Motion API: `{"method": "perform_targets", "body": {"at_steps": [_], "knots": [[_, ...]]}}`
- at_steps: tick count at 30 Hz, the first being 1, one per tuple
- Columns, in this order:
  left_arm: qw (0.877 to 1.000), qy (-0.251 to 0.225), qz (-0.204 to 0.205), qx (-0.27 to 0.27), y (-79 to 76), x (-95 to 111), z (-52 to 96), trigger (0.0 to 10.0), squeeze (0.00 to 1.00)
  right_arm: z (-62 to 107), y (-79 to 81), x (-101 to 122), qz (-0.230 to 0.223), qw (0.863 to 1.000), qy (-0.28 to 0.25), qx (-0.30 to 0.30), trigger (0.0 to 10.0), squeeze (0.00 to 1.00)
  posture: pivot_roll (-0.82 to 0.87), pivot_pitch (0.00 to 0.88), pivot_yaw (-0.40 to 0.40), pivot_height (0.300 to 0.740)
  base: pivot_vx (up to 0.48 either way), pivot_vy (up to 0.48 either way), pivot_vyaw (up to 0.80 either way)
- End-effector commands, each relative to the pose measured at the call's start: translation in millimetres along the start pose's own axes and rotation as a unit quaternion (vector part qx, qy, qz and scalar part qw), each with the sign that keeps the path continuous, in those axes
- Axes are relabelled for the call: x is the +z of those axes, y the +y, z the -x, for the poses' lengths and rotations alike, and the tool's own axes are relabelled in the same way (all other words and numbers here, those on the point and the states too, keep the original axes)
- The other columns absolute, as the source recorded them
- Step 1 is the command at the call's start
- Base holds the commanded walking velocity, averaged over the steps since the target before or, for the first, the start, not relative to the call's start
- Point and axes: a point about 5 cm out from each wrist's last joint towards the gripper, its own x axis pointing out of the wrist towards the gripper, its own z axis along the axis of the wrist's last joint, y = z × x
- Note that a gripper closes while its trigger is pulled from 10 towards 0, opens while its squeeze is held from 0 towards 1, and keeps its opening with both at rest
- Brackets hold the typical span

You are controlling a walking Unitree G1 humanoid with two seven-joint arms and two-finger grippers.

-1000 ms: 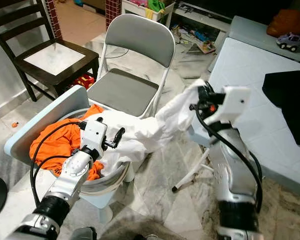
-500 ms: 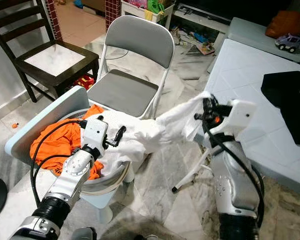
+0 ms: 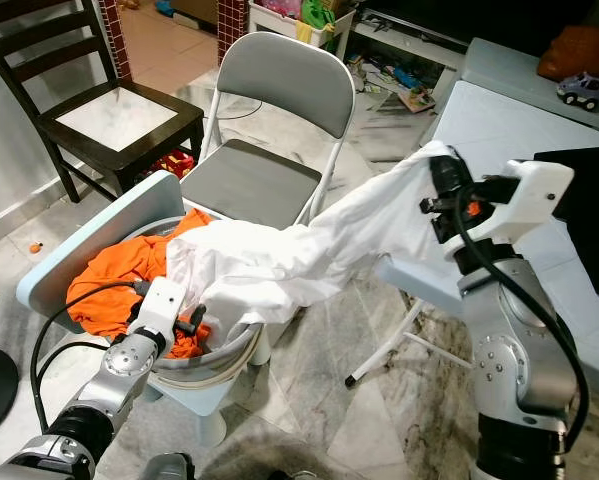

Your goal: Hang hanger

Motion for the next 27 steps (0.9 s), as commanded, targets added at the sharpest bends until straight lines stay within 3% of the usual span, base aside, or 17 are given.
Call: {"method": "perform_targets", "body": {"at_steps": [1,12,13,14,15,27], "knots": [[1.000,-0.015,-0.011,-0.009,-8.0,8.6,-3.7,10.0,0.00,3.5,3.1,9.4,0.009,1.000,-0.005,0.024,0.0,0.00,0.25,0.093,-0.183,0.740,0.000,0.000,0.00],[0.999,-0.006,0.005,-0.039,-34.4,22.0,-11.9,10.0,0.00,12.6,9.4,13.2,0.022,0.998,0.024,0.062,0.0,0.00,0.18,0.090,-0.191,0.740,0.000,0.000,0.00],[0.999,0.005,0.012,-0.048,-40.6,21.4,-12.2,8.5,0.00,14.5,12.4,12.5,0.023,0.997,0.030,0.065,0.0,0.00,0.16,0.094,-0.189,0.740,0.000,0.000,0.00],[0.999,0.005,0.012,-0.048,-40.6,21.4,-12.2,8.5,0.00,14.5,12.4,12.5,0.023,0.997,0.030,0.065,0.0,0.00,0.16,0.094,-0.189,0.740,0.000,0.000,0.00],[0.998,0.019,0.020,-0.059,-45.4,16.2,-10.7,0.0,0.00,16.6,16.6,12.2,0.024,0.997,0.035,0.069,0.0,0.00,0.13,0.102,-0.187,0.740,0.000,0.000,0.00],[0.996,0.054,0.040,-0.055,-51.4,5.3,-7.8,0.0,0.00,38.1,28.6,15.0,0.043,0.995,0.063,0.062,0.0,0.00,-0.01,0.134,-0.174,0.740,0.000,0.000,0.00]]}}
